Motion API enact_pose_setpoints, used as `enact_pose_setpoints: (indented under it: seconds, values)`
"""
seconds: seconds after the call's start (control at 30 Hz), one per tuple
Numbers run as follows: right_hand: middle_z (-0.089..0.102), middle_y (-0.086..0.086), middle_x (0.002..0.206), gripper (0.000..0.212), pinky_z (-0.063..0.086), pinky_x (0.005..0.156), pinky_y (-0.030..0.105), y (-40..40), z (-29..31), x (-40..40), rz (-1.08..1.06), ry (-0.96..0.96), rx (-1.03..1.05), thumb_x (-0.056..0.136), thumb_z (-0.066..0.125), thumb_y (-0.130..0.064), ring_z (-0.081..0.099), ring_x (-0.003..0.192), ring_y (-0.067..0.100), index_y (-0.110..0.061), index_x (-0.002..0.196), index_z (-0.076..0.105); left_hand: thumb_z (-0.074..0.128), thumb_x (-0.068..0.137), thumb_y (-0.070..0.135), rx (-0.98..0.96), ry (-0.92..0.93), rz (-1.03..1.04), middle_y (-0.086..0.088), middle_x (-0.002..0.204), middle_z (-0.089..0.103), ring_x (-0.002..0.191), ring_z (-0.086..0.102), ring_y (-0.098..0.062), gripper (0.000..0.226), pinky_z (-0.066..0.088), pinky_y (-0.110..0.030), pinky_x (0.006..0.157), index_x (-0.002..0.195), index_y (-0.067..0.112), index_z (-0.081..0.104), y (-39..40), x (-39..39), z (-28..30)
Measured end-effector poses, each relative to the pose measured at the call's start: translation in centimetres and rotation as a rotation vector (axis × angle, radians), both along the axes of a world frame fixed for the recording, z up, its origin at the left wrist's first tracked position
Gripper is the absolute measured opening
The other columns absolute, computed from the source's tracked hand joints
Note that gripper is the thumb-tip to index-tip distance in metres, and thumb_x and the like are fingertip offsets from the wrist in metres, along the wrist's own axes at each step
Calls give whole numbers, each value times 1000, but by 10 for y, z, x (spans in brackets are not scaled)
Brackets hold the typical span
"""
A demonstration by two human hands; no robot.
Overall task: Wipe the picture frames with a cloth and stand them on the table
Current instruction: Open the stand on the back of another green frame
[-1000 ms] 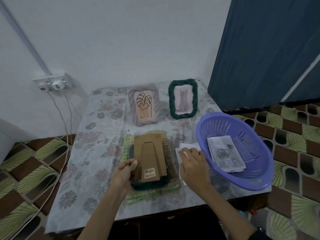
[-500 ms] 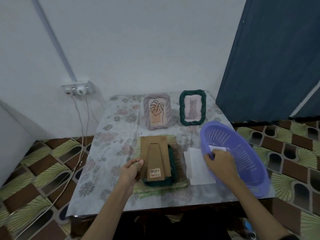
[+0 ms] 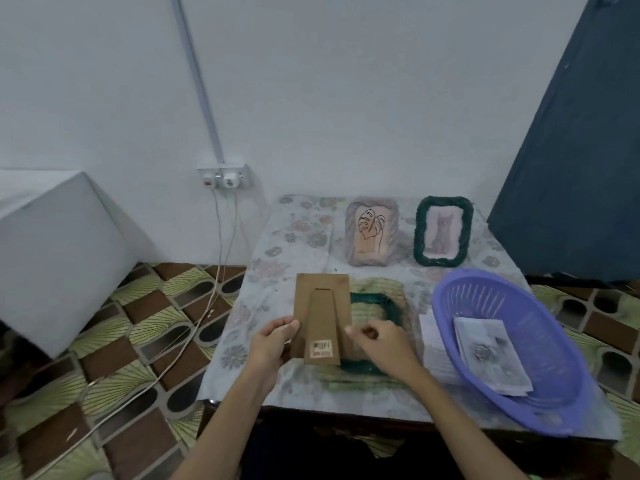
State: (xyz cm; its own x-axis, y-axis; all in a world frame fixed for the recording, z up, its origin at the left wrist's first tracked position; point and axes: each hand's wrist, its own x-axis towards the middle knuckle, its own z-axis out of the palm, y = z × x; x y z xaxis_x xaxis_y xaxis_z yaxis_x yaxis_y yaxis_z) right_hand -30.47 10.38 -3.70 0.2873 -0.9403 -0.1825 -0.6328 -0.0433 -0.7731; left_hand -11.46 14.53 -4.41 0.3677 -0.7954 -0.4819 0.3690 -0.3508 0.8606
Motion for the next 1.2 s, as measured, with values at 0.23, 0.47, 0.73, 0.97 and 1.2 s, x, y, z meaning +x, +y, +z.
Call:
enact_pose_setpoints:
  seconds: [0.23,0.47,0.73,0.97,1.2]
  values:
    - [59,4,75,16,51,73,36,6,-13,82,-118,-234,191,85,65,-13,59,75,20,-13,73,54,70,82,8,-8,-33,94,-12,83,67,70,62,-26,10,49,-35,68,79,11,61,27,63,-3]
    - [59,7,77,11,46,59,27,8,-32,128,-142,-257,267,86,62,-12,55,62,18,-11,77,54,69,83,11,-25,-94,159,-8,77,67,66,62,-23,8,45,-31,60,79,8,62,39,104,-19]
    - [64,8,70,9,39,49,24,7,-47,156,-96,-374,517,84,66,-9,57,55,17,-6,82,57,72,79,5,13,-265,255,-9,77,67,74,62,-26,12,54,-47,72,76,5,61,38,131,-39]
    - [61,10,72,11,43,46,22,-8,-64,151,-285,-311,409,89,59,-7,55,58,18,-6,78,56,71,80,4,23,-286,277,-6,64,64,47,59,-11,10,48,-30,55,83,1,63,34,142,-46]
    - [65,19,81,25,54,70,39,-26,-98,142,-294,35,252,84,63,-13,63,74,31,-11,65,47,69,82,5,46,-280,311,-7,71,61,38,56,1,11,44,-14,38,79,4,59,41,160,-36]
